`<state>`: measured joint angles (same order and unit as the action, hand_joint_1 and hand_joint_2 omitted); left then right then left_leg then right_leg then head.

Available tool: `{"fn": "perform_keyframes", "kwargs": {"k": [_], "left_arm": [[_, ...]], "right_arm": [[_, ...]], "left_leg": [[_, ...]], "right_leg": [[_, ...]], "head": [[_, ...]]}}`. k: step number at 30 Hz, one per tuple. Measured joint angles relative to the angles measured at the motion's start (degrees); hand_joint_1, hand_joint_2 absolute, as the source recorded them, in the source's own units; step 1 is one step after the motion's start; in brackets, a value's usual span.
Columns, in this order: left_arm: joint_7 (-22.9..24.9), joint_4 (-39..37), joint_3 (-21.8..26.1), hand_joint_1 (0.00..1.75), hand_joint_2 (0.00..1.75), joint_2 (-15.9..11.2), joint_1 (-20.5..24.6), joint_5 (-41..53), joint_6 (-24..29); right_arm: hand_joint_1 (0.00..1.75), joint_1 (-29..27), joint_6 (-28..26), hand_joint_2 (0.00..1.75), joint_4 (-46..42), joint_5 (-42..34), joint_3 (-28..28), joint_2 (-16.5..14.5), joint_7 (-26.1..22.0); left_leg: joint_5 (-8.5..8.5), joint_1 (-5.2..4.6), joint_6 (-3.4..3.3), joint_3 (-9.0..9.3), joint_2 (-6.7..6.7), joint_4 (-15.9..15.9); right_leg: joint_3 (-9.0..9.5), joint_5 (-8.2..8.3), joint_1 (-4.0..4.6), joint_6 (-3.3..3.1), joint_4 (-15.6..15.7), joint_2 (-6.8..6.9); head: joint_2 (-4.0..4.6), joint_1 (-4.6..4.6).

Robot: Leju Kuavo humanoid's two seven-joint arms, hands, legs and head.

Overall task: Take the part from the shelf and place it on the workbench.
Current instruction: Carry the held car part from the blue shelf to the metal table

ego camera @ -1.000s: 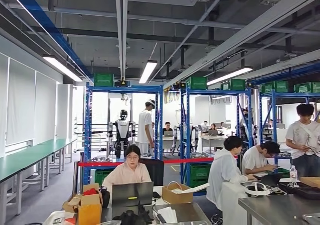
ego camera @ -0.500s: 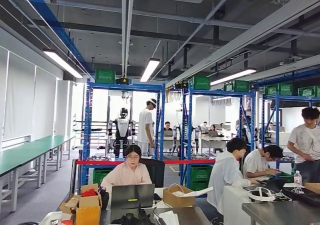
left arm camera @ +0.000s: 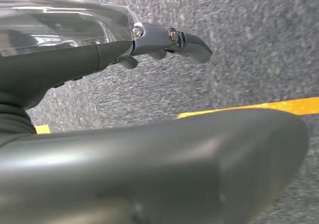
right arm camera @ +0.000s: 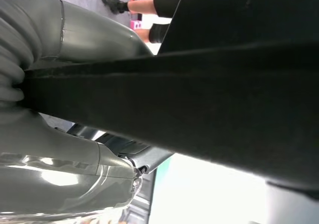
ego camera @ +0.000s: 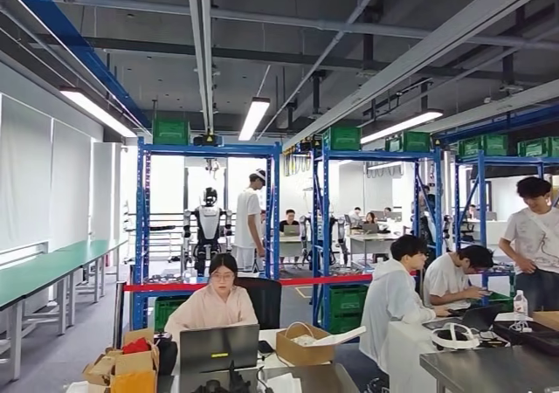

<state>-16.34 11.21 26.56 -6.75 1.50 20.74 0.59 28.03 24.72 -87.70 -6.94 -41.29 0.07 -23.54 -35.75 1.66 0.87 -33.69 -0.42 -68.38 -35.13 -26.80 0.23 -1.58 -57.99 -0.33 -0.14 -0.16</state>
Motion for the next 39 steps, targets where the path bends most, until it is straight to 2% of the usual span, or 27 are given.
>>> {"fn": "perform_keyframes", "kwargs": {"k": [2,3,4,6,7,8,11,13,16,17,18,19,21,22,23,24,26,28,29,31,32,33,34,35,36,37,39], "left_arm": [[0.0,0.0,0.1,0.00,1.75,0.0,-0.3,0.2,0.0],[0.0,0.0,0.1,0.00,1.75,0.0,-0.4,0.3,0.0],[-0.1,0.0,0.1,0.00,1.75,0.0,-0.5,0.4,0.0],[-0.1,0.0,0.2,0.00,1.75,0.0,-0.5,0.4,0.0],[-0.1,0.0,0.2,0.00,1.75,0.0,-0.5,0.4,0.0],[-0.1,0.0,0.3,0.00,1.75,0.0,-0.5,0.4,0.0],[-0.2,0.0,0.5,0.00,1.75,0.0,-0.5,0.9,0.0],[-0.3,0.0,0.7,0.00,1.75,0.0,-0.4,1.3,0.0],[-0.4,0.0,1.0,0.00,1.75,0.0,-0.3,1.9,0.0],[-0.4,0.0,1.2,0.00,1.75,0.0,-0.3,2.0,-0.1],[-0.4,0.0,1.3,0.00,1.75,0.0,-0.3,2.1,-0.1],[-0.4,0.0,1.4,0.00,1.75,0.0,-0.3,2.2,-0.1],[-0.4,0.0,1.4,0.00,1.75,0.2,-0.3,2.2,-0.1],[-0.4,0.0,1.5,0.00,1.75,0.3,-0.4,2.2,-0.1],[-0.4,0.0,1.5,0.00,1.75,0.4,-0.4,2.2,-0.1],[-0.4,0.0,1.5,0.00,1.75,0.5,-0.5,2.2,-0.1],[-0.4,0.0,1.6,0.00,1.75,0.6,-0.6,2.2,-0.1],[-0.4,0.0,1.5,0.00,1.75,0.7,-0.4,2.3,-0.1],[-0.5,0.0,1.6,0.00,1.75,0.7,-0.2,2.4,-0.1],[-0.5,0.0,1.6,0.00,1.75,0.7,0.0,2.4,-0.1],[-0.5,0.0,1.6,0.00,1.75,0.7,-0.1,2.4,0.0],[-0.4,0.0,1.6,0.00,1.75,0.7,-0.2,2.4,0.0],[-0.4,0.0,1.6,0.00,1.75,0.7,-0.2,2.5,0.0],[-0.4,0.0,1.6,0.00,1.75,0.7,-0.3,2.5,0.0],[-0.4,0.0,1.6,0.00,1.75,0.7,-0.3,2.6,0.0],[-0.4,0.0,1.6,0.00,1.75,0.7,-0.3,2.8,0.0],[-0.4,0.0,1.7,0.00,1.75,0.7,-0.2,3.1,0.0]], "right_arm": [[1.75,-0.1,0.0,1.75,0.2,0.0,0.0,0.0,0.0],[1.75,-0.2,0.0,1.75,0.2,0.0,0.0,0.0,0.0],[1.75,-0.2,0.0,1.75,0.2,0.0,0.0,0.0,0.0],[1.75,-0.1,0.0,1.75,0.3,0.0,-0.1,0.0,0.0],[1.75,0.0,0.0,1.75,0.4,0.0,-0.1,0.0,0.0],[1.75,0.1,0.0,1.75,0.4,0.1,-0.1,0.0,0.0],[1.75,0.5,0.0,1.75,0.6,0.7,-0.2,0.0,0.2],[1.75,1.0,0.0,1.75,0.6,1.1,-0.3,0.0,0.2],[1.75,1.3,0.2,1.75,0.8,1.6,-0.6,0.1,0.2],[1.75,1.3,0.3,1.75,1.0,1.7,-0.7,0.2,0.2],[1.75,1.3,0.3,1.75,1.1,1.7,-0.8,0.3,0.2],[1.75,1.3,0.3,1.75,1.2,1.7,-0.9,0.3,0.2],[1.75,1.4,0.3,1.75,1.2,1.7,-1.0,0.5,0.2],[1.75,1.5,0.4,1.75,1.3,1.7,-1.1,0.5,0.2],[1.75,1.7,0.4,1.75,1.3,1.7,-1.1,0.6,0.2],[1.75,1.7,0.4,1.75,1.4,1.7,-1.2,0.6,0.2],[1.75,1.9,0.4,1.75,1.4,1.7,-1.3,0.6,0.1],[1.75,2.0,0.4,1.75,1.4,1.7,-1.4,0.5,0.1],[1.75,2.0,0.4,1.75,1.5,1.7,-1.5,0.5,0.1],[1.75,1.9,0.4,1.75,1.5,1.7,-1.5,0.5,0.1],[1.75,1.8,0.4,1.75,1.6,1.7,-1.6,0.5,0.1],[1.75,1.7,0.4,1.75,1.7,1.7,-1.6,0.5,0.1],[1.75,1.7,0.4,1.75,1.7,1.7,-1.7,0.5,0.1],[1.75,1.7,0.4,1.75,1.7,1.7,-1.7,0.5,0.0],[1.75,1.6,0.4,1.75,1.7,1.7,-1.8,0.5,0.0],[1.75,1.6,0.4,1.75,1.7,1.7,-1.8,0.5,-0.1],[1.75,1.6,0.4,1.75,1.5,1.7,-1.8,0.5,-0.3]], "left_leg": [[-2.01,-0.07,0.20,-4.19,0.00,-4.7],[-1.73,-0.06,0.26,-5.19,0.01,-4.6],[-0.07,-0.05,0.28,-5.38,0.01,-2.7],[5.65,-0.09,0.17,-4.65,0.01,3.5],[7.78,-0.18,-0.02,-4.31,0.01,5.9],[9.08,-0.32,-0.29,-4.22,-0.03,7.2],[8.98,-0.54,-1.29,-3.96,-0.25,7.8],[8.50,-0.33,-1.88,-3.21,-0.54,8.0],[7.40,-0.23,-2.37,-1.86,-1.25,8.2],[6.92,-0.24,-2.39,-1.29,-1.65,8.2],[6.41,-0.24,-2.38,-0.63,-2.07,8.2],[5.89,-0.24,-2.37,0.11,-2.45,8.2],[4.80,-0.18,-2.22,1.67,-3.08,8.3],[4.38,-0.12,-2.05,2.22,-3.36,8.4],[4.03,-0.06,-1.76,2.58,-3.61,8.7],[3.94,-0.04,-1.45,2.86,-3.74,8.9],[3.89,-0.03,-0.97,3.63,-3.62,9.2],[3.17,-0.16,-0.79,3.50,-2.40,7.5],[2.14,-0.19,-0.67,2.24,-1.67,5.0],[-0.38,-0.22,-0.20,-2.11,-0.80,-1.7],[-1.07,-0.15,0.04,-4.15,-0.68,-4.2],[-0.73,-0.05,0.27,-5.46,-0.59,-5.0],[0.89,0.09,0.48,-5.83,-0.47,-3.9],[3.38,0.26,0.67,-5.42,-0.32,-1.3],[6.08,0.42,0.90,-4.51,-0.14,1.9],[7.86,0.40,1.00,-3.78,0.04,4.9],[9.01,0.09,0.34,-3.23,0.28,7.7]], "right_leg": [[1.08,-1.00,0.14,-0.20,0.0,-0.09],[1.80,-1.57,0.18,-0.18,0.0,-0.19],[2.68,-2.22,0.20,-0.09,0.0,-0.27],[4.43,-3.68,0.26,0.34,-0.1,-0.36],[4.95,-4.31,0.31,0.67,-0.2,-0.39],[5.21,-4.80,0.32,1.02,-0.3,-0.45],[5.39,-5.36,0.14,2.00,-0.5,-0.52],[4.06,-5.74,0.03,2.62,-3.5,-0.33],[-2.44,-8.64,-0.25,3.28,-13.5,-0.12],[-4.49,-9.53,-0.30,3.33,-15.7,-0.09],[-5.69,-9.49,-0.29,3.26,-16.1,-0.07],[-5.92,-8.15,-0.21,3.08,-14.5,-0.07],[-4.65,-2.59,0.20,2.43,-7.7,-0.17],[-3.99,-0.66,0.47,2.00,-4.8,-0.27],[-3.50,0.72,0.70,1.57,-2.8,-0.39],[-3.24,1.07,0.88,1.21,-1.8,-0.53],[-2.10,1.04,0.82,0.59,-0.6,-0.51],[-0.30,0.86,0.59,0.14,0.7,-0.28],[0.49,0.68,0.48,0.01,1.1,-0.15],[1.38,-0.03,0.51,-0.16,1.3,0.07],[1.76,-0.45,0.48,-0.14,1.3,0.12],[2.22,-0.89,0.42,-0.06,1.3,0.13],[2.82,-1.39,0.34,0.10,1.3,0.12],[3.50,-1.93,0.25,0.30,1.2,0.12],[4.23,-2.60,0.16,0.61,1.2,0.15],[4.81,-3.20,0.09,0.97,1.0,0.19],[5.09,-4.16,0.09,1.75,0.5,0.23]], "head": [[0.01,-0.01],[0.00,-0.01],[0.00,0.00],[0.00,0.00],[0.00,0.00],[0.00,0.00],[0.00,0.00],[0.00,0.00],[0.00,0.01],[0.01,0.01],[0.00,0.01],[0.00,0.01],[0.00,0.01],[0.00,0.01],[0.00,0.00],[0.00,0.00],[0.00,-0.01],[0.01,-0.01],[0.00,-0.01],[0.00,-0.02],[0.00,-0.02],[0.00,-0.02],[0.00,-0.02],[0.00,-0.02],[0.00,-0.02],[0.00,-0.01],[0.00,0.05]]}}
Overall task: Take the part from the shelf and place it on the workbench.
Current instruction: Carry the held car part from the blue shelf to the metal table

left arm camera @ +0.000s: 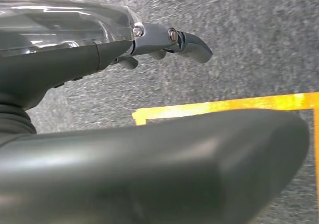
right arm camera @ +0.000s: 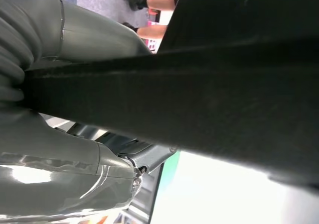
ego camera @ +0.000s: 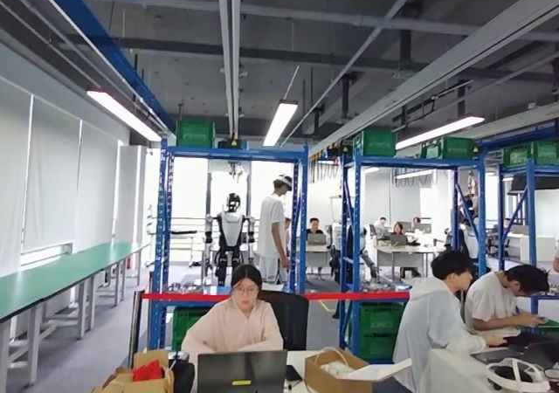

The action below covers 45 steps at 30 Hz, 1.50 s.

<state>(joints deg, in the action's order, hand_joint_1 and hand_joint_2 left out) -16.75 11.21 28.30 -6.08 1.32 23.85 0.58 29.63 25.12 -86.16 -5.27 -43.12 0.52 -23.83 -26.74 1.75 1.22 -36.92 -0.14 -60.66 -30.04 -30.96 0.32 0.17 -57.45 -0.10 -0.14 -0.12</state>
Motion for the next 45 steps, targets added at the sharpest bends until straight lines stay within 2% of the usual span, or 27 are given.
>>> {"fn": "perform_keyframes", "kwargs": {"k": [2,4,6,8,9,10,11,13,14,15,17,20,23,25,28,29,30,32,34,36,37,39,40,41,42,43,45], "left_arm": [[0.0,0.0,0.2,0.00,1.75,0.0,0.0,0.2,0.0],[0.0,0.0,0.4,0.00,1.75,-0.1,-0.1,0.3,0.0],[0.0,0.0,0.6,0.00,1.75,-0.1,0.0,0.3,0.0],[0.0,0.0,0.8,0.00,1.75,-0.2,0.1,0.5,0.0],[0.0,0.0,0.8,0.00,1.75,-0.2,0.1,0.6,0.0],[0.0,0.0,0.8,0.00,1.75,-0.2,0.1,0.8,0.0],[0.0,0.0,0.8,0.00,1.75,-0.2,0.1,0.9,0.0],[0.0,0.0,0.9,0.00,1.75,0.0,0.1,1.1,0.0],[0.0,0.0,0.9,0.00,1.75,0.2,0.1,1.2,0.0],[0.0,0.0,0.9,0.00,1.75,0.4,0.1,1.3,0.0],[0.0,0.0,1.0,0.00,1.75,0.5,0.0,1.3,-0.1],[0.0,0.0,1.2,0.00,1.75,0.5,0.2,1.4,-0.1],[-0.1,0.0,1.4,0.00,1.75,0.1,0.2,1.4,0.0],[0.0,0.0,1.5,0.00,1.75,-0.1,0.0,1.6,0.0],[-0.1,0.0,1.6,0.00,1.75,0.0,0.0,1.9,-0.1],[-0.1,0.0,1.6,0.00,1.75,0.1,0.0,2.0,-0.2],[-0.1,0.0,1.7,0.00,1.75,0.1,0.1,2.0,-0.2],[0.0,0.0,1.7,0.00,1.75,0.2,0.1,2.1,-0.1],[0.0,0.0,1.7,0.00,1.75,0.1,-0.1,2.2,-0.1],[-0.1,0.0,1.9,0.00,1.75,0.0,-0.1,2.5,-0.1],[-0.1,0.0,2.1,0.00,1.75,-0.1,-0.1,2.6,-0.1],[-0.1,0.0,2.3,0.00,1.75,-0.2,0.0,2.9,-0.1],[-0.1,0.0,2.4,0.00,1.75,-0.2,-0.1,3.1,-0.1],[-0.1,0.0,2.5,0.00,1.75,-0.2,-0.1,3.2,-0.2],[-0.1,0.0,2.6,0.00,1.75,-0.2,-0.1,3.4,-0.2],[-0.1,0.0,2.7,0.00,1.75,-0.1,-0.1,3.6,-0.2],[-0.2,0.0,2.8,0.00,1.75,0.3,-0.1,3.9,-0.2]], "right_arm": [[1.75,-0.1,0.0,1.75,-0.4,0.0,0.0,0.0,-0.1],[1.75,0.0,0.0,1.75,-0.9,0.0,0.0,-0.1,-0.2],[1.75,0.0,0.0,1.75,-1.2,-0.1,0.0,-0.1,-0.2],[1.75,-0.2,0.0,1.75,-1.3,-0.1,0.0,-0.1,-0.2],[1.75,-0.3,0.0,1.75,-1.4,-0.1,0.0,-0.1,-0.2],[1.75,-0.4,0.0,1.75,-1.4,-0.1,0.0,-0.1,-0.2],[1.75,-0.5,0.0,1.75,-1.5,-0.1,0.0,-0.1,-0.2],[1.75,-0.5,0.0,1.75,-1.8,-0.1,0.1,-0.1,-0.2],[1.75,-0.4,0.0,1.75,-2.0,-0.1,0.1,-0.2,-0.2],[1.75,-0.4,0.0,1.75,-2.1,-0.1,0.2,-0.2,-0.2],[1.75,-0.4,0.0,1.75,-2.3,-0.1,0.3,-0.2,-0.2],[1.75,-0.4,0.0,1.75,-2.7,-0.2,0.5,-0.4,-0.4],[1.75,-0.4,0.0,1.75,-2.8,-0.2,0.4,-0.5,-0.4],[1.75,-0.5,0.0,1.75,-2.9,-0.2,0.4,-0.5,-0.4],[1.75,-0.4,0.0,1.75,-3.2,-0.2,0.5,-0.7,-0.4],[1.75,-0.3,0.0,1.75,-3.3,-0.3,0.5,-0.8,-0.4],[1.75,-0.2,0.0,1.75,-3.4,-0.3,0.5,-0.9,-0.3],[1.75,-0.1,0.0,1.75,-3.6,-0.3,0.6,-1.0,-0.2],[1.75,0.0,0.0,1.75,-3.8,-0.3,0.6,-1.0,-0.2],[1.75,0.2,0.0,1.75,-3.9,-0.4,0.7,-1.0,-0.2],[1.75,0.2,0.0,1.75,-3.9,-0.4,0.8,-1.0,-0.2],[1.75,0.0,0.0,1.75,-3.9,-0.5,0.9,-1.0,-0.2],[1.75,-0.2,0.0,1.75,-3.8,-0.5,0.9,-1.0,-0.3],[1.75,-0.3,-0.1,1.75,-3.9,-0.4,0.9,-1.0,-0.3],[1.75,-0.3,-0.2,1.75,-3.9,-0.4,0.9,-1.0,-0.4],[1.75,-0.3,-0.3,1.75,-4.0,-0.3,1.0,-1.0,-0.5],[1.75,-0.1,-0.5,1.75,-4.3,-0.1,1.1,-1.0,-0.7]], "left_leg": [[-0.37,-0.30,-1.08,-0.03,-0.02,0.1],[-0.73,-0.26,-1.68,0.57,-0.16,0.3],[-1.30,-0.23,-2.21,1.43,-0.24,0.5],[-2.06,-0.45,-2.50,2.26,-0.33,0.5],[-2.48,-0.60,-2.57,2.74,-0.41,0.5],[-2.92,-0.74,-2.63,3.32,-0.52,0.5],[-3.40,-0.83,-2.67,3.98,-0.66,0.5],[-4.29,-0.80,-2.58,5.19,-0.89,0.7],[-4.55,-0.63,-2.43,5.58,-0.98,1.0],[-4.68,-0.42,-2.20,5.82,-1.03,1.4],[-4.47,-0.22,-1.67,6.60,-1.01,2.3],[-5.16,-0.49,-1.47,7.08,-0.77,0.9],[-8.19,-0.48,-0.87,1.10,-0.68,-8.3],[-8.03,-0.14,-0.13,-1.98,-0.62,-10.9],[-1.39,0.71,1.38,-0.70,-0.46,-3.6],[-0.41,0.75,1.44,-0.06,-0.38,-1.1],[-0.07,0.71,1.08,0.14,-0.37,0.1],[-0.95,0.39,-0.34,-0.08,-0.34,0.2],[-1.12,0.35,-1.12,0.23,-0.47,-0.3],[-1.57,0.31,-1.57,1.06,-0.59,-0.2],[-1.87,0.21,-1.77,1.44,-0.61,-0.2],[-2.57,-0.15,-2.02,2.21,-0.62,-0.1],[-2.95,-0.35,-2.14,2.66,-0.65,-0.1],[-3.33,-0.52,-2.22,3.15,-0.72,-0.1],[-3.68,-0.63,-2.30,3.66,-0.80,0.0],[-4.01,-0.64,-2.33,4.13,-0.88,0.1],[-4.44,-0.45,-2.13,4.83,-1.00,0.7]], "right_leg": [[-0.03,-0.61,-0.04,0.67,-0.1,0.01],[-0.50,-1.16,-0.20,1.25,-1.6,0.05],[-3.84,-2.53,-0.34,1.67,-7.5,0.05],[-9.06,-4.61,-0.36,1.70,-15.1,0.04],[-11.06,-4.83,-0.27,1.50,-17.1,0.02],[-12.09,-3.86,-0.06,1.15,-17.1,0.00],[-12.01,-1.68,0.29,0.66,-14.8,-0.02],[-9.95,3.83,1.42,-0.76,-7.0,-0.02],[-8.89,5.45,1.91,-1.48,-3.9,-0.13],[-8.21,6.20,2.28,-2.05,-2.0,-0.25],[-7.10,6.05,2.50,-2.78,-0.2,-0.49],[-3.99,6.28,1.98,-3.12,2.6,-0.16],[-2.43,5.48,1.53,-2.80,3.3,0.00],[-1.77,4.49,1.21,-2.27,3.0,-0.07],[-0.59,2.51,0.52,-1.14,1.7,-0.20],[-0.62,1.91,0.43,-0.69,1.0,-0.24],[-0.90,1.35,0.42,-0.31,0.3,-0.27],[-1.47,0.52,0.45,0.22,-0.4,-0.27],[-1.52,-0.21,0.27,0.69,-1.2,-0.20],[-3.89,-1.45,0.10,1.16,-6.1,-0.11],[-6.32,-2.55,0.08,1.24,-10.2,-0.07],[-11.53,-4.50,0.20,0.93,-17.4,-0.07],[-13.13,-4.25,0.41,0.52,-18.6,-0.09],[-13.59,-2.76,0.78,-0.02,-17.4,-0.12],[-12.92,-0.23,1.36,-0.72,-14.1,-0.14],[-11.61,2.73,2.16,-1.68,-9.7,-0.16],[-9.15,6.18,3.48,-3.38,-2.9,-0.15]], "head": [[-0.01,0.04],[-0.01,0.04],[0.00,0.05],[0.01,0.05],[0.01,0.05],[0.01,0.05],[0.01,0.05],[0.01,0.03],[0.01,0.03],[0.00,0.03],[0.00,0.04],[0.00,0.05],[0.01,0.01],[0.01,0.00],[0.01,0.00],[0.00,0.06],[-0.01,0.10],[-0.02,0.21],[-0.01,0.21],[0.00,0.21],[0.01,0.22],[0.01,0.22],[0.01,0.22],[0.01,0.22],[0.01,0.22],[0.01,0.22],[0.01,0.21]]}}
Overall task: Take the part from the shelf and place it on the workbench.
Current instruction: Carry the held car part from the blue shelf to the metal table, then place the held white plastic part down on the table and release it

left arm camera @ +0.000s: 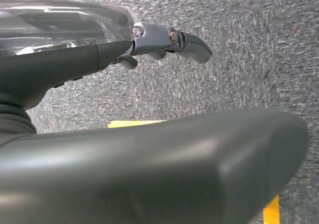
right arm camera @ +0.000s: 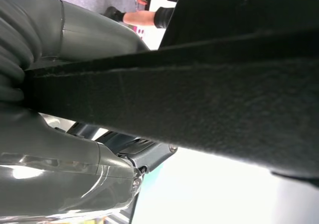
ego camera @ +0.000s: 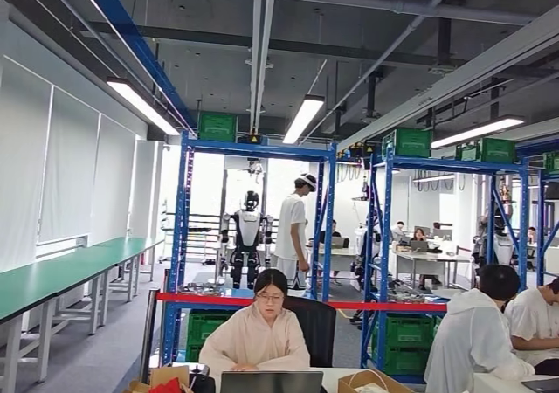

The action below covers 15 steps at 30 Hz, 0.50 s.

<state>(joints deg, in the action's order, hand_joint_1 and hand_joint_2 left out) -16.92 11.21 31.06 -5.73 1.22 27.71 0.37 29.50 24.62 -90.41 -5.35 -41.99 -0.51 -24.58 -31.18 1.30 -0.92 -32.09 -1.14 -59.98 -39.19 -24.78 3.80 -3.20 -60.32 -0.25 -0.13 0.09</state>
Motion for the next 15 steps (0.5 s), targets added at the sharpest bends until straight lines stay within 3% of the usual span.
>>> {"fn": "perform_keyframes", "kwargs": {"k": [2,5,7,9,10,11,13,14,15], "left_arm": [[-0.1,0.0,0.2,0.00,1.75,0.3,0.0,0.3,-0.1],[-0.3,0.0,0.4,0.00,1.75,0.3,0.3,0.7,-0.4],[-0.4,0.0,0.5,0.00,1.75,0.0,0.7,1.0,-0.5],[-0.5,0.0,0.8,0.00,1.75,-0.4,0.8,1.4,-0.5],[-0.5,0.0,0.9,0.00,1.75,-0.5,0.7,1.7,-0.6],[-0.5,0.0,1.1,0.00,1.75,-0.6,0.6,2.1,-0.7],[-0.6,0.0,1.2,0.00,1.75,-0.6,0.6,2.8,-0.9],[-0.7,0.0,1.2,0.00,1.75,-0.5,0.7,3.1,-1.1],[-0.7,0.0,1.2,0.00,1.75,-0.4,0.9,3.5,-1.1]], "right_arm": [[1.75,0.3,-0.3,1.75,-0.5,0.3,0.3,-0.1,-0.2],[1.75,0.9,-1.5,1.75,-1.3,1.4,0.8,-0.3,-0.3],[1.75,1.8,-3.2,1.75,-1.5,2.7,1.5,-0.3,-0.3],[1.75,2.5,-4.5,1.75,-1.5,3.9,2.7,-0.3,-0.2],[1.75,2.8,-4.8,1.75,-1.4,4.4,3.5,-0.2,-0.1],[1.75,3.2,-4.9,1.75,-1.2,4.9,4.3,-0.2,0.2],[1.75,4.7,-5.1,1.75,-0.3,6.4,5.9,-0.2,1.0],[1.75,5.8,-5.3,1.75,0.6,7.0,6.7,-0.2,1.4],[1.75,6.9,-5.4,1.75,1.7,7.8,7.3,-0.3,1.8]], "left_leg": [[0.14,0.22,0.45,0.76,0.06,0.9],[-0.39,-0.09,0.73,2.16,0.39,1.3],[-2.79,-0.24,0.87,0.01,0.52,-3.3],[-5.27,-0.11,1.44,-4.37,0.53,-10.0],[-5.37,0.04,1.85,-5.93,0.53,-11.7],[-4.26,0.26,2.35,-6.53,0.55,-11.4],[0.41,1.14,3.67,-5.27,0.58,-6.0],[1.85,1.39,4.19,-4.51,0.60,-3.1],[2.62,1.48,3.98,-4.05,0.62,-1.4]], "right_leg": [[1.34,0.51,0.48,-0.81,2.6,0.05],[4.13,1.18,0.02,-1.06,5.5,0.34],[5.30,1.20,-0.50,-0.88,6.5,0.46],[5.47,0.78,-0.93,-0.59,6.4,0.43],[5.49,0.49,-1.18,-0.32,6.1,0.38],[5.50,0.13,-1.49,0.02,5.8,0.32],[5.45,-0.91,-2.15,0.98,4.4,0.23],[5.28,-1.46,-2.36,1.49,3.5,0.18],[4.88,-1.95,-2.45,1.93,2.5,0.12]], "head": [[0.00,-0.02],[0.00,-0.08],[0.00,-0.09],[0.00,-0.08],[0.00,-0.08],[0.00,-0.08],[0.00,-0.08],[0.00,-0.09],[-0.01,-0.09]]}}
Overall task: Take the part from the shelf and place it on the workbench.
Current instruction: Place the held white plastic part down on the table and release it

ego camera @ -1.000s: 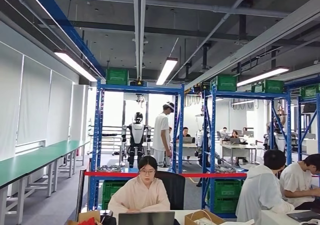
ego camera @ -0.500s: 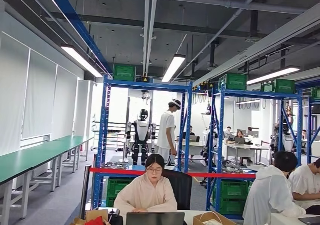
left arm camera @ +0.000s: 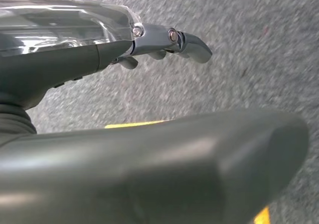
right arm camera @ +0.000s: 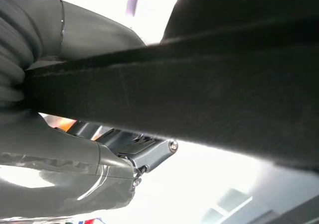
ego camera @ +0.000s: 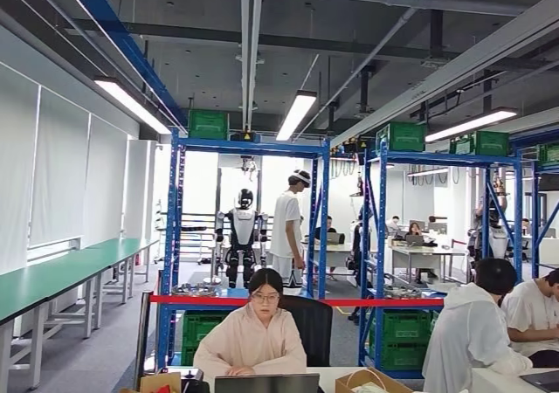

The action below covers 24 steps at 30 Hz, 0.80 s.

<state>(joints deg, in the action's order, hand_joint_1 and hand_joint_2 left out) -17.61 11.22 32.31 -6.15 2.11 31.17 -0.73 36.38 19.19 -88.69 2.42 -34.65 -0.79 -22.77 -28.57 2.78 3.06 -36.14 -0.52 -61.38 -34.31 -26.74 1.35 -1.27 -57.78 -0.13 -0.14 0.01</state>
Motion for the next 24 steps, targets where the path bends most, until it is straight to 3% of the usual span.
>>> {"fn": "perform_keyframes", "kwargs": {"k": [3,4,6,9,10,11,12,15,16,18,21,24], "left_arm": [[0.1,0.0,0.0,0.00,1.75,0.2,0.4,1.1,-0.3],[0.1,0.0,0.0,0.00,1.75,0.2,0.5,1.5,-0.5],[0.2,0.0,0.0,0.00,1.75,0.2,0.9,2.0,-0.6],[0.5,0.1,0.1,0.00,1.75,0.2,1.5,2.8,-0.6],[0.6,0.1,0.1,0.00,1.75,0.2,1.7,3.2,-0.6],[0.7,0.1,0.1,0.00,1.75,0.2,1.8,3.5,-0.7],[0.8,0.1,0.1,0.00,1.75,0.2,2.0,3.8,-0.7],[1.1,0.1,0.2,0.00,1.75,0.6,2.4,4.3,-1.0],[1.2,0.1,0.3,0.00,1.75,0.7,2.5,4.4,-1.0],[1.2,0.1,0.5,0.00,1.75,0.9,2.5,4.8,-1.0],[1.2,0.1,0.9,0.00,1.75,0.9,2.5,5.5,-1.1],[1.1,0.1,1.7,0.00,1.75,0.8,2.3,5.7,-1.0]], "right_arm": [[1.75,2.9,-1.2,1.75,4.3,3.0,1.2,-0.2,0.9],[1.75,3.8,-1.8,1.75,6.0,4.0,1.6,-0.3,1.1],[1.75,5.5,-2.7,1.75,9.4,5.7,2.2,-0.5,1.0],[1.75,7.8,-4.6,1.75,14.2,8.3,3.2,-0.9,1.1],[1.75,8.5,-5.6,1.75,16.1,9.7,3.5,-1.0,1.3],[1.75,9.2,-6.8,1.75,18.0,11.4,3.8,-1.1,1.5],[1.75,10.1,-8.0,1.75,20.0,13.2,4.2,-1.2,1.7],[1.75,13.5,-10.3,1.75,25.2,16.6,5.2,-1.7,1.8],[1.75,14.3,-10.6,1.75,26.4,17.2,5.5,-1.9,1.9],[1.75,15.6,-12.2,1.75,28.5,19.7,5.8,-2.3,3.0],[1.75,17.7,-17.9,1.75,31.6,28.0,6.2,-2.4,6.9],[1.75,19.8,-25.2,1.75,35.2,37.5,6.8,-1.0,11.8]], "left_leg": [[0.06,-0.41,-2.14,-0.29,-0.04,0.0],[0.26,-0.42,-2.45,-0.34,-0.11,0.0],[0.31,-0.37,-2.79,-0.25,-0.21,0.0],[0.17,-0.65,-3.15,-0.02,-0.24,0.0],[0.09,-0.79,-3.26,0.08,-0.28,0.0],[0.02,-0.94,-3.36,0.19,-0.36,0.0],[-0.03,-1.07,-3.44,0.29,-0.48,0.0],[-0.02,-1.10,-3.42,0.45,-0.75,0.4],[0.04,-0.98,-3.31,0.45,-0.78,0.6],[0.23,-0.80,-2.96,0.54,-0.80,1.2],[-1.01,-1.00,-2.68,0.14,-0.48,0.1],[-5.33,-1.22,-2.53,-4.13,-0.25,-8.7]], "right_leg": [[-1.13,-0.95,-0.07,0.62,-1.8,-0.08],[-1.24,-1.34,-0.16,0.82,-2.2,-0.07],[-2.38,-3.20,-0.47,1.38,-5.0,-0.05],[-7.52,-7.60,-0.82,1.87,-15.6,0.00],[-8.87,-7.90,-0.82,1.73,-17.9,-0.01],[-9.32,-7.18,-0.75,1.42,-18.2,-0.05],[-8.71,-5.45,-0.53,0.94,-16.1,-0.10],[-4.08,0.19,0.76,-0.96,-4.8,-0.40],[-3.19,0.85,1.12,-1.31,-2.7,-0.49],[-2.72,0.99,1.40,-1.49,-1.5,-0.52],[-1.40,1.60,0.91,-1.48,1.0,-0.09],[-0.88,1.75,0.71,-1.53,1.7,0.16]], "head": [[-0.02,-0.02],[-0.01,-0.02],[0.00,-0.03],[0.01,-0.03],[0.01,-0.03],[0.01,-0.03],[0.01,-0.03],[0.01,-0.03],[0.00,-0.03],[0.01,-0.03],[0.01,-0.03],[0.01,-0.03]]}}
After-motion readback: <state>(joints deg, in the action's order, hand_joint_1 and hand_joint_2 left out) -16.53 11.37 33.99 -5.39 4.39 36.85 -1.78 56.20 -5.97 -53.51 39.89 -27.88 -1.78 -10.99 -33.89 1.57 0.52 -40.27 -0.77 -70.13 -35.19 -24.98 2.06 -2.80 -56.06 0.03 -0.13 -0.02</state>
